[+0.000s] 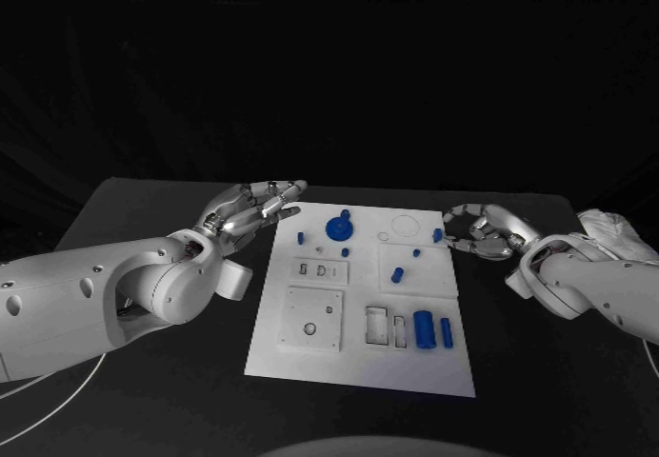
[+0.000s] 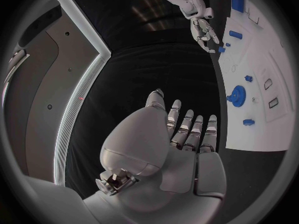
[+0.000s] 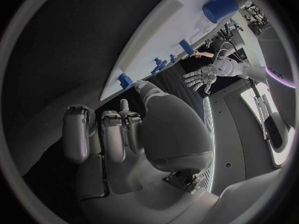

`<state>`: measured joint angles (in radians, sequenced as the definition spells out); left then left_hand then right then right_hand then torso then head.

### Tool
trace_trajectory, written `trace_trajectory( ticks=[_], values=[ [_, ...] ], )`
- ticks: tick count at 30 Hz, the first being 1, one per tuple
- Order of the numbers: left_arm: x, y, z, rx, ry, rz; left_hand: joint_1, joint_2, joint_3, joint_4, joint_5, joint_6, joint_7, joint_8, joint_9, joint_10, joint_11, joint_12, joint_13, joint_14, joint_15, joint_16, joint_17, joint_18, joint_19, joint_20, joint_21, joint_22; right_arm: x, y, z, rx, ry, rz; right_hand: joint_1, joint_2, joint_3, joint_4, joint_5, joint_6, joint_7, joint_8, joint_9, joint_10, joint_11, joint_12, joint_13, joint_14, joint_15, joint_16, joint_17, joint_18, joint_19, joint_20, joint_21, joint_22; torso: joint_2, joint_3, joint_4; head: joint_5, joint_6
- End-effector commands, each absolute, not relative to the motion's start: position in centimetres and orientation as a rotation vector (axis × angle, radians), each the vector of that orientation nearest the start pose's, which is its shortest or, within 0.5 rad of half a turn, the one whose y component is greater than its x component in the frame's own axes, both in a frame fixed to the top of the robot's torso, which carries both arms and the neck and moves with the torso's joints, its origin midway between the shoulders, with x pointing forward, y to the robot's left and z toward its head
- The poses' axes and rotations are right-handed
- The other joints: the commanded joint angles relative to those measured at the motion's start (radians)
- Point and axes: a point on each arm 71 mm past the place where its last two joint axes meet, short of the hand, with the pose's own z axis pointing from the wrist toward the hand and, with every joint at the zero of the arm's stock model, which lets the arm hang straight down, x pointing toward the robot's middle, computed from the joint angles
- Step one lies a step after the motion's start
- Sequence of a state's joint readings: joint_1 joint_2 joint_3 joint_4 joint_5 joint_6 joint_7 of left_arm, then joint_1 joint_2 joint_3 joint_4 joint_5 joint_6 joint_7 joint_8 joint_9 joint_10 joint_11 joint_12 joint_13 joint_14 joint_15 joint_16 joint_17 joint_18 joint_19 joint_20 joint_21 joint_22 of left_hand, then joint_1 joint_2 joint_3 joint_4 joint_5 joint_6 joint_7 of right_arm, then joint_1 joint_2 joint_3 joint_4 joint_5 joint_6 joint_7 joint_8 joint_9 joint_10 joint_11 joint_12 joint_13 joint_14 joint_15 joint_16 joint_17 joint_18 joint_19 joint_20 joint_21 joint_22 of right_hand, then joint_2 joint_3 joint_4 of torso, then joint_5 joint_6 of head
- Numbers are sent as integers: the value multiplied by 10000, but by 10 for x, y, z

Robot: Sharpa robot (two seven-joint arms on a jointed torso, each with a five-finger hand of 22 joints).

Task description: Assemble the parts on the task board

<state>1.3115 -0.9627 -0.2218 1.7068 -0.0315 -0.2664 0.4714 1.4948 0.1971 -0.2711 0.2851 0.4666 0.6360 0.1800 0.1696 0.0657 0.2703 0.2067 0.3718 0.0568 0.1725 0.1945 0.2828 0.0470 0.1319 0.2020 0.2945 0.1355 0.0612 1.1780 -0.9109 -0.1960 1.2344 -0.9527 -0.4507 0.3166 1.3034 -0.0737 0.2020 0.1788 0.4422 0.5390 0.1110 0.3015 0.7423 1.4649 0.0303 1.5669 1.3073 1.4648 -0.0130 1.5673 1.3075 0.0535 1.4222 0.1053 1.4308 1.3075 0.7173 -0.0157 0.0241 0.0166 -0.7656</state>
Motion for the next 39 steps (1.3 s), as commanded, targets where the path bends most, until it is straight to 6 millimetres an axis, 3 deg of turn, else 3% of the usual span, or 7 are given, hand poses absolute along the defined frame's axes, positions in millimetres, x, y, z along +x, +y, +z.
trace_trajectory(
  ticks=[1, 19, 30, 39],
  values=[
    [445, 210, -174, -9657, 15268, -16449, 79, -5, 78, 7, 40, -19, 266, 37, -1, 84, -15, 60, 11, 45, 36, 47, 12, -75, 70, -5, 50, 13, 496, -325, -245, 2361, 16232, 7884, 63, 91, 54, 34, 209, -63, -11, 71, -123, 1059, 34, 39, 2635, 1060, 67, 35, 2633, -108, -41, 13, 4, 2067, -4, 1, -1, 17, 4],
    [444, 210, -175, -9654, 15425, -16418, 105, -15, 92, 10, 41, -22, 286, 47, -2, 125, 11, 102, 16, 39, 48, 57, 10, -96, 75, -6, 54, 13, 502, -322, -253, 2506, 16766, 7849, 111, 57, 106, 31, 135, 92, 6, 123, -308, 1059, 43, 39, 2635, 1060, 73, 35, 2633, -95, -92, 16, -33, 2050, 0, 5, -8, 33, -44],
    [444, 209, -175, -9540, 15451, -16478, 110, -16, 95, 12, 41, -2, 290, 56, 1, 139, 18, 117, 18, 43, 53, 68, 11, -101, 84, -6, 61, 16, 504, -320, -259, 2515, 16971, 7773, 319, 46, 296, -81, 408, 280, 25, 170, -615, 1059, 59, 39, 2635, 1060, 88, 35, 2633, -87, -132, 29, -60, 2038, 0, 9, 4, 21, -82],
    [444, 209, -175, -9526, 15486, -16466, 110, -16, 95, 12, 41, -2, 290, 56, 1, 139, 18, 117, 18, 43, 53, 68, 11, -101, 84, -6, 61, 16, 504, -318, -260, 2464, 16927, 7785, 514, 58, 438, -228, 411, 546, -18, 390, -719, 1059, 30, 39, 2635, 1060, 74, 35, 2633, -83, -140, 21, -60, 2037, -6, 1, 3, 19, -108]
  ],
)
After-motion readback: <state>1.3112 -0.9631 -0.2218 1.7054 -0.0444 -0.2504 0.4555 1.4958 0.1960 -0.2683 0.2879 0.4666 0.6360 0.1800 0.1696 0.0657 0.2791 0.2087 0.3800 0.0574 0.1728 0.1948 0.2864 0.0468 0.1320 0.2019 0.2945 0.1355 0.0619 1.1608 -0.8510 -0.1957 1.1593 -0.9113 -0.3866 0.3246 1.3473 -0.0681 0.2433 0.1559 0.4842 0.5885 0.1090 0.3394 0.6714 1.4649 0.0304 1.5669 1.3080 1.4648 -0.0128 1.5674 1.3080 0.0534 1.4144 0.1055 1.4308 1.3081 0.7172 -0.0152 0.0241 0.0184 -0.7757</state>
